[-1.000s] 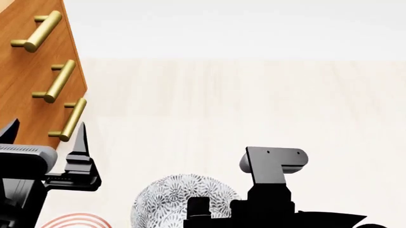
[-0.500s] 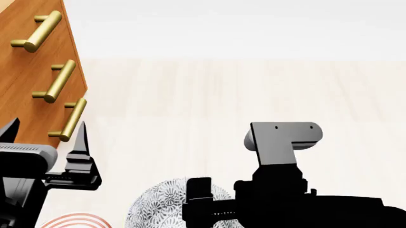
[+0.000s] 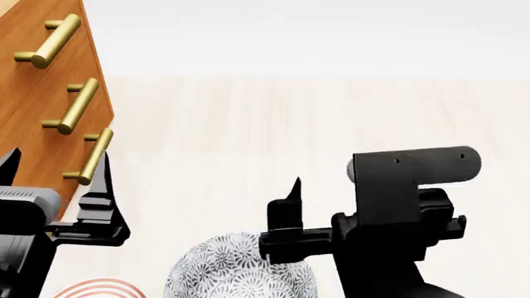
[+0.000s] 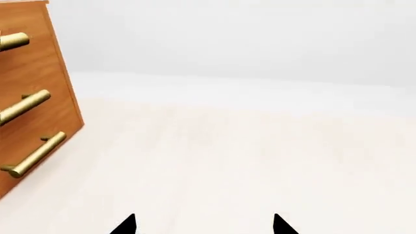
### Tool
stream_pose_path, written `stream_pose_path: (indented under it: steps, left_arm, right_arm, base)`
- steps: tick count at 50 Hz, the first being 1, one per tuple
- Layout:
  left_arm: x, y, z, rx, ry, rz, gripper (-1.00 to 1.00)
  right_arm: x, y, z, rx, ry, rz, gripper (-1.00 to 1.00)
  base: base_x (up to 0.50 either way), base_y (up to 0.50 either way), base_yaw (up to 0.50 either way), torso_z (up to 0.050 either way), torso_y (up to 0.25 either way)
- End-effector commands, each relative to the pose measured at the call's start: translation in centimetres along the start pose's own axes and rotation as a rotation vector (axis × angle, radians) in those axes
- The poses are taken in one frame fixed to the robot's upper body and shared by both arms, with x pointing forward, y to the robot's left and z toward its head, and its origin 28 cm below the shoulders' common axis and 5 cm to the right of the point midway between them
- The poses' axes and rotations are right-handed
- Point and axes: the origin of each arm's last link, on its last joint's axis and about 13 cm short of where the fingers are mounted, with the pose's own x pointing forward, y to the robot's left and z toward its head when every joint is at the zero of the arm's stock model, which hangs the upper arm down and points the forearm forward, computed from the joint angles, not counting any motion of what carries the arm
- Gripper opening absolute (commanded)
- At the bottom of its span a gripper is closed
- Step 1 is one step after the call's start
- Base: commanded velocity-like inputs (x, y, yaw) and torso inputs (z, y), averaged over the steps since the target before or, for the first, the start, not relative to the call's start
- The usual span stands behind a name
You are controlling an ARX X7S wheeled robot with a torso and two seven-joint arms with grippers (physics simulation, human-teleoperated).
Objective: Stack the bowl at the front on the bowl in the middle.
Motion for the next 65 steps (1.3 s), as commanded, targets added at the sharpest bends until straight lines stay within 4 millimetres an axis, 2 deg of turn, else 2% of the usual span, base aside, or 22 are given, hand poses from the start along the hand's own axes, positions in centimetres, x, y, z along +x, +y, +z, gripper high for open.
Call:
stream_pose_path:
  steps: [1,8,17,59,65]
  left_arm:
    - [-1.0,0.0,0.6,-0.086,-0.101,-0.035,1.00]
    - [-1.4,0.1,0.8,-0.151,-0.169,-0.038,1.00]
    - [-2.0,0.1,1.1,-0.161,-0.214,-0.050,1.00]
    - [-2.0,0.0,1.2,-0.147,-0.214,-0.056,1.00]
    - [-2.2,0.1,1.6,-0.155,-0.224,-0.055,1.00]
  right_arm:
    - [-0.7,0.3,-2.9,-0.152,-0.427,-0.079,1.00]
    - [-0.4,0.5,-4.2,-0.243,-0.526,-0.145,1.00]
    - [-1.0,1.1,-4.3,-0.311,-0.622,-0.161,1.00]
    - [-0.9,1.2,-4.9,-0.341,-0.613,-0.160,1.00]
    - [-1.2,1.3,-4.5,-0.349,-0.630,-0.164,1.00]
  base:
    - [0.00,0.00,0.00,0.000,0.000]
    - [0.00,0.00,0.00,0.000,0.000]
    - [0.00,0.00,0.00,0.000,0.000]
    - [0.00,0.00,0.00,0.000,0.000]
    - [0.00,0.00,0.00,0.000,0.000]
